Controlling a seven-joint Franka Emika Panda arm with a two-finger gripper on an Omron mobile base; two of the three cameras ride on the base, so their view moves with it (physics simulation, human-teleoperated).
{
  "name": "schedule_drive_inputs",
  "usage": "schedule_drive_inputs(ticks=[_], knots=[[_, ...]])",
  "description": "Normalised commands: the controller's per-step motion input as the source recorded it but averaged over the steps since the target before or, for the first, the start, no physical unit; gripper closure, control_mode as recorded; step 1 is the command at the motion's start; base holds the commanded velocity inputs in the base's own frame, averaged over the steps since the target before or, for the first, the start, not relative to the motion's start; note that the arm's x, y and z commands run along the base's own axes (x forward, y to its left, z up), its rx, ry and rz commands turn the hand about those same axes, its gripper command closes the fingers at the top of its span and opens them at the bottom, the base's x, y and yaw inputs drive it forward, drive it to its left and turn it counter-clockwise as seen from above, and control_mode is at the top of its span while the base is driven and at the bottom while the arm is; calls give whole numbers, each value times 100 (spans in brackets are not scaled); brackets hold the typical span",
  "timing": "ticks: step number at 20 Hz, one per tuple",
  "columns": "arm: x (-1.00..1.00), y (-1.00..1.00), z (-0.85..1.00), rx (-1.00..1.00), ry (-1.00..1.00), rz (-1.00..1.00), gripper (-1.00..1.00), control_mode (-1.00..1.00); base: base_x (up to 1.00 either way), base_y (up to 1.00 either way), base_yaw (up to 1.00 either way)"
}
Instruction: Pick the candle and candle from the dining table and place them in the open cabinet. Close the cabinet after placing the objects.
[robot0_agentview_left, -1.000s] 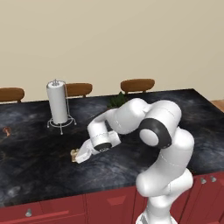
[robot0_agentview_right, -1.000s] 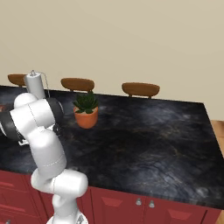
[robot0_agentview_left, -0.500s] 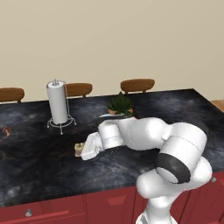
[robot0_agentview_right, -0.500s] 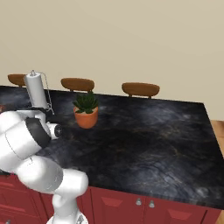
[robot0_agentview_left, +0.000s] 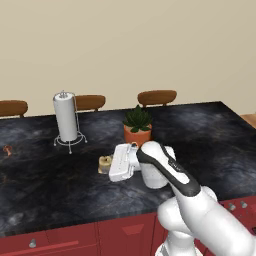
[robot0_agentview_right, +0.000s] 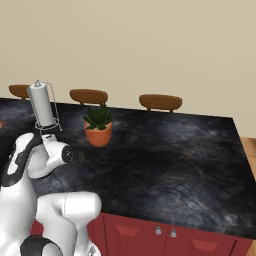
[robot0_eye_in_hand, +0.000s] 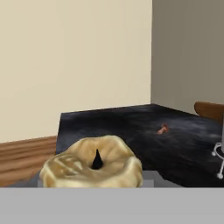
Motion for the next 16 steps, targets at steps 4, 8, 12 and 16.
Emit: schedule_drive_inputs(ticks=[4,8,12,16], knots=[[-55,-2,100,0,0,-9,100,-100,0,0,0],[-71,-17,100,-4,1,-15,100,-100,0,0,0],[-99,-50,100,-11,0,-13,100,-100,0,0,0],[-91,-60,100,-13,0,-13,100,-100,0,0,0]])
